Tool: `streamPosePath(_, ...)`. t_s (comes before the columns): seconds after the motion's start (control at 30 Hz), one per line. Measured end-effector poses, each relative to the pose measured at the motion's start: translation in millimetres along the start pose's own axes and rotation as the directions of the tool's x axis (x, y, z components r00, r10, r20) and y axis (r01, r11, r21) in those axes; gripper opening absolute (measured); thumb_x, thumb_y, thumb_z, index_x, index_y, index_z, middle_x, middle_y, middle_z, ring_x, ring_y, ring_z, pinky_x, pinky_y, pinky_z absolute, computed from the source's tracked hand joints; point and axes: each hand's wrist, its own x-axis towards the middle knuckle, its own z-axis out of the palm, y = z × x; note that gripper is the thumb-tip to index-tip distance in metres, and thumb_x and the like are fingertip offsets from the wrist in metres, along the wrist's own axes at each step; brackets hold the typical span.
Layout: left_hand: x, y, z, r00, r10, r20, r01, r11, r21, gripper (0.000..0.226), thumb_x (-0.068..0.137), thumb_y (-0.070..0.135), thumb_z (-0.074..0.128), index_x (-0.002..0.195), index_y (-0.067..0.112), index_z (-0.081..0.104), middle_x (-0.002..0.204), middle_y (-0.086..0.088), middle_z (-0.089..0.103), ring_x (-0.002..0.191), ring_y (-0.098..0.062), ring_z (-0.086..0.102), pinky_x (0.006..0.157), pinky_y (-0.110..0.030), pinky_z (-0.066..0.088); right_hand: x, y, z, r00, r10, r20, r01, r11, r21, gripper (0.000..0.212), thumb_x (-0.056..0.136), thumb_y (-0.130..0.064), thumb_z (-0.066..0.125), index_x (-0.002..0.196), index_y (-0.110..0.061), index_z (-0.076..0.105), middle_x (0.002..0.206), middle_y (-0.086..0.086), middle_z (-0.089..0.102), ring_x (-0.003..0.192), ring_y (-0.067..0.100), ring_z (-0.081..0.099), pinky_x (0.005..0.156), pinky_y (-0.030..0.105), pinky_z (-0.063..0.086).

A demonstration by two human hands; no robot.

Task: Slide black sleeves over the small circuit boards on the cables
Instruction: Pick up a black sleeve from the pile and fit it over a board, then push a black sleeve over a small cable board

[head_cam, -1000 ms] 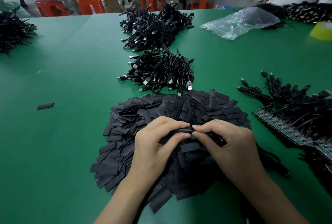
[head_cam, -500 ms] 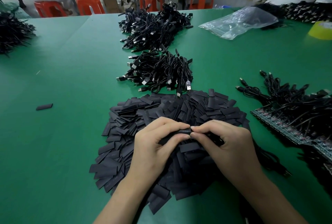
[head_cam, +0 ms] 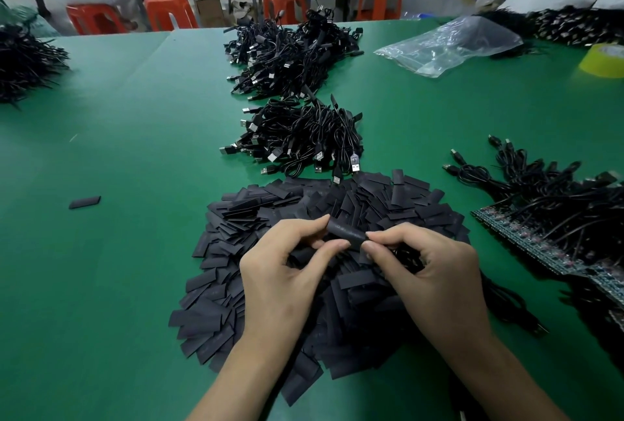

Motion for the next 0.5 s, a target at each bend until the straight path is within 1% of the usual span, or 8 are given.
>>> streamPosePath(0.07,-1,0,1,1.000,0.013,0.011,-0.013,1.000,0.004,0.032,0.079,0.025,0.084,0.108,0.013,0.077,0.089,0.006,0.072,0.081,-0.009,0.070,0.081,-0.015,0.051,-1,-1,1,1.000,0.002,-0.001,-0.002,1.000,-0.006,0.003,0.086,-0.020,0.079,0.088,-0.018,0.079,0.086,-0.023,0.071,0.082,-0.010,0.067,0.074,0.003,0.045)
streamPosePath(0.17,-2,0,1,0.999,0.017,0.035,-0.017,1.000,-0.004,0.033,0.080,0.025,0.084,0.110,0.014,0.076,0.090,0.006,0.071,0.082,-0.009,0.069,0.081,-0.015,0.052,-1,0,0,1.000,0.016,0.004,-0.016,1.000,-0.012,0.004,0.086,-0.017,0.081,0.088,-0.018,0.079,0.083,-0.029,0.066,0.074,-0.011,0.065,0.071,0.003,0.044)
streamPosePath(0.3,0,-1,0,0.997,0.028,0.068,-0.027,1.000,-0.005,0.034,0.081,0.025,0.083,0.112,0.012,0.077,0.094,0.007,0.071,0.083,-0.010,0.069,0.081,-0.017,0.052,-1,1,-1,0.999,0.027,0.031,-0.026,0.999,-0.041,0.006,0.084,-0.016,0.083,0.087,-0.019,0.078,0.076,-0.033,0.061,0.071,-0.012,0.064,0.069,0.004,0.044)
streamPosePath(0.37,1,-2,-1,0.995,0.032,0.093,-0.034,0.999,0.026,0.037,0.082,0.028,0.082,0.115,0.012,0.077,0.099,0.008,0.072,0.087,-0.007,0.068,0.085,-0.014,0.049,0,0,-3,0.998,0.049,0.038,-0.047,0.998,-0.047,0.006,0.084,-0.017,0.083,0.088,-0.020,0.079,0.076,-0.031,0.065,0.071,-0.010,0.066,0.068,0.008,0.047)
streamPosePath(0.43,2,-2,-1,0.994,0.014,0.105,-0.020,0.998,0.055,0.040,0.083,0.030,0.080,0.120,0.015,0.076,0.105,0.010,0.072,0.093,-0.004,0.067,0.089,-0.012,0.047,6,-1,-8,0.997,0.072,0.012,-0.071,0.995,-0.067,0.005,0.085,-0.020,0.082,0.089,-0.022,0.079,0.076,-0.025,0.070,0.070,-0.007,0.068,0.066,0.012,0.050)
streamPosePath(0.5,1,-1,-2,0.994,-0.021,0.105,0.015,0.998,0.057,0.042,0.084,0.032,0.079,0.124,0.017,0.074,0.106,0.011,0.071,0.096,-0.004,0.067,0.092,-0.014,0.047,16,-3,-15,0.995,0.098,-0.031,-0.100,0.993,-0.064,0.003,0.087,-0.021,0.080,0.089,-0.022,0.078,0.071,-0.019,0.071,0.062,-0.002,0.068,0.060,0.012,0.050)
